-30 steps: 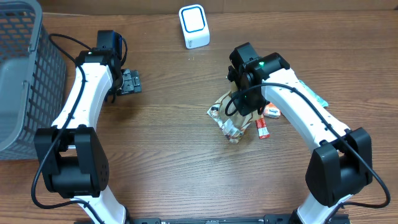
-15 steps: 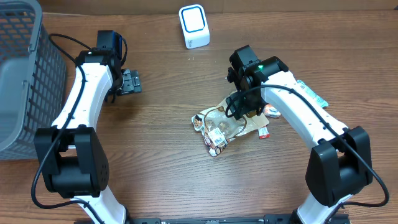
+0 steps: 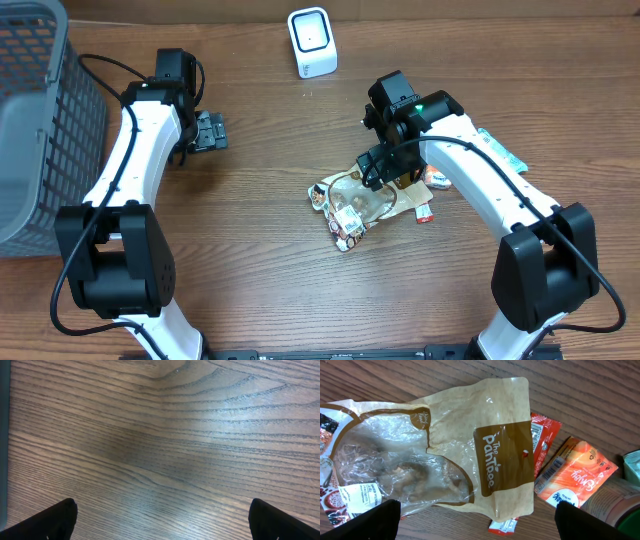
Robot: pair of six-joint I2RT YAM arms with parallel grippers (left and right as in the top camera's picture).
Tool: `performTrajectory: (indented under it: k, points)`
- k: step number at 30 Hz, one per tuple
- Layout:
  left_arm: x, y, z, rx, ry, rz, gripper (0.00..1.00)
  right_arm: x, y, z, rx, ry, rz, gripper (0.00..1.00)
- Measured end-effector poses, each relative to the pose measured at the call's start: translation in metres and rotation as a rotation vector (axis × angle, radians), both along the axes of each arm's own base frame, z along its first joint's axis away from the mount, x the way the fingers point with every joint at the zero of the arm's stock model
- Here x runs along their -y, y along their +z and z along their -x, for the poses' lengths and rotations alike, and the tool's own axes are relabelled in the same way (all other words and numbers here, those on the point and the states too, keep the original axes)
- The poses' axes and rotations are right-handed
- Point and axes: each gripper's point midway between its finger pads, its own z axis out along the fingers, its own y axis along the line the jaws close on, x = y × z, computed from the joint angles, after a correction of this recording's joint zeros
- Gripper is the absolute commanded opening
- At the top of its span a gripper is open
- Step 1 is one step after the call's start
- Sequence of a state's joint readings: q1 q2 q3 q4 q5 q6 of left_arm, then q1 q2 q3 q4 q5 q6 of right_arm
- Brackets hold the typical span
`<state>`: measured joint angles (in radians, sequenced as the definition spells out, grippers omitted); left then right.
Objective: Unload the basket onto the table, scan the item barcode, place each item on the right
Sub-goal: 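Open the right gripper to release the bag on the table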
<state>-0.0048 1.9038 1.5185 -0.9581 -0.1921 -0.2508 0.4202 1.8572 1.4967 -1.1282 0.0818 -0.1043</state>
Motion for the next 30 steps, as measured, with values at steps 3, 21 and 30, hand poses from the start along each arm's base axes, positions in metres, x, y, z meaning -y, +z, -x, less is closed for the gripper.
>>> performTrajectory:
  k: [3,21,30]
  points:
    - [-0.0001,0.0000,0.0000,0.000,0.000,0.000,1.00,0.0000,0.0000,0.0001,-0.001,0.000,0.000,1.00]
    - [0.0000,0.0000,0.0000,0.000,0.000,0.000,1.00,-0.0003,-0.0003,-0.0005,0.001,0.000,-0.001,1.00]
    - [-0.0001,0.0000,0.0000,0.000,0.000,0.000,1.00,-0.0023,-0.0083,-0.0049,-0.001,0.000,0.000,1.00]
